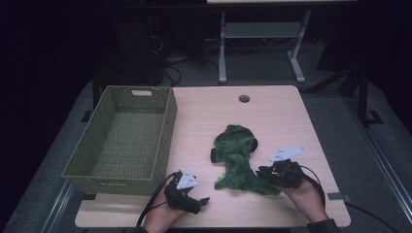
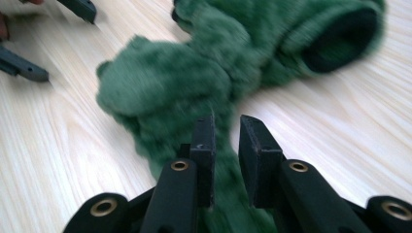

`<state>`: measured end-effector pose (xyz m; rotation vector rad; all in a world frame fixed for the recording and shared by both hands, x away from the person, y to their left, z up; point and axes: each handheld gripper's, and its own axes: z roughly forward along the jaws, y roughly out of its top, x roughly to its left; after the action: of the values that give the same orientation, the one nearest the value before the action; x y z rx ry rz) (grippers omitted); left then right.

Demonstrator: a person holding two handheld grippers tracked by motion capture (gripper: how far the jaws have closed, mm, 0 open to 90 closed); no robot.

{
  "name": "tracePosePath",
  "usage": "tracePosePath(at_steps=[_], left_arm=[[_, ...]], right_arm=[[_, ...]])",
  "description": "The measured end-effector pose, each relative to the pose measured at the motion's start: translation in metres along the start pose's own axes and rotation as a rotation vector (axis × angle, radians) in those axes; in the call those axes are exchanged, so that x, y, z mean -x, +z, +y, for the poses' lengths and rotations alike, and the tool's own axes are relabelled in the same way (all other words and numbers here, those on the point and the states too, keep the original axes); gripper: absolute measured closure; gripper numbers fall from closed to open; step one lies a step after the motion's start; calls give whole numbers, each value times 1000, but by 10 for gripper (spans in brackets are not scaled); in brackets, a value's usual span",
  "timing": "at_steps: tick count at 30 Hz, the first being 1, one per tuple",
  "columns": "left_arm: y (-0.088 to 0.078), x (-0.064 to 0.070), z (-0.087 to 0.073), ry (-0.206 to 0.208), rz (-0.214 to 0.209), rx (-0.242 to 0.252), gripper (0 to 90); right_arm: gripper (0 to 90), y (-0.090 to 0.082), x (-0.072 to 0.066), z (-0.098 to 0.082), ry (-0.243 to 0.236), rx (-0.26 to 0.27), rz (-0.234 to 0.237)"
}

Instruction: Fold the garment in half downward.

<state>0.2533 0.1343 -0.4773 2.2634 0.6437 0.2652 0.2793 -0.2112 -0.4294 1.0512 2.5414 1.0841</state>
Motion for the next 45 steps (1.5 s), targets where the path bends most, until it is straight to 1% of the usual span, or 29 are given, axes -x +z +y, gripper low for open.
tracePosePath(at_steps=[2,3,4,8,11,14,15,19,25,30,31,32,34,37,40,43,45], left_arm=[[0,0,0,0,1,-1,128],[0,0,0,-2,0,0,128],[0,0,0,-1,1,-1,128],[0,0,0,1,0,-3,128],[0,0,0,2,0,-4,128],[0,0,0,2,0,-4,128],[0,0,0,3,0,-3,128],[0,0,0,3,0,-2,127],[0,0,0,3,0,-2,128],[0,0,0,4,0,-3,127],[0,0,0,4,0,-3,128],[0,0,0,4,0,-3,128],[0,0,0,3,0,-3,128],[0,0,0,4,0,-3,127],[0,0,0,3,-1,-1,127],[0,0,0,3,-1,-1,127],[1,0,1,4,-1,-1,127]], right_arm=[[756,-8,5,-7,-4,-3,-12],[755,-11,6,-10,7,-1,-16],[753,-15,9,-14,9,3,-21],[744,-29,18,-28,19,14,-27],[729,-37,23,-40,40,8,-26],[719,-41,25,-50,60,3,-26],[714,-42,25,-53,63,-9,-26],[710,-42,21,-62,65,-19,-13],[700,-38,17,-69,63,-45,12],[696,-31,17,-70,64,-66,40],[714,-29,17,-69,68,-71,46],[754,-27,17,-69,64,-78,53],[811,-26,18,-69,45,-82,53],[834,-27,19,-70,50,-73,55],[835,-30,21,-70,47,-61,53],[835,-35,21,-69,45,-35,58],[834,-38,21,-66,36,-12,64]])
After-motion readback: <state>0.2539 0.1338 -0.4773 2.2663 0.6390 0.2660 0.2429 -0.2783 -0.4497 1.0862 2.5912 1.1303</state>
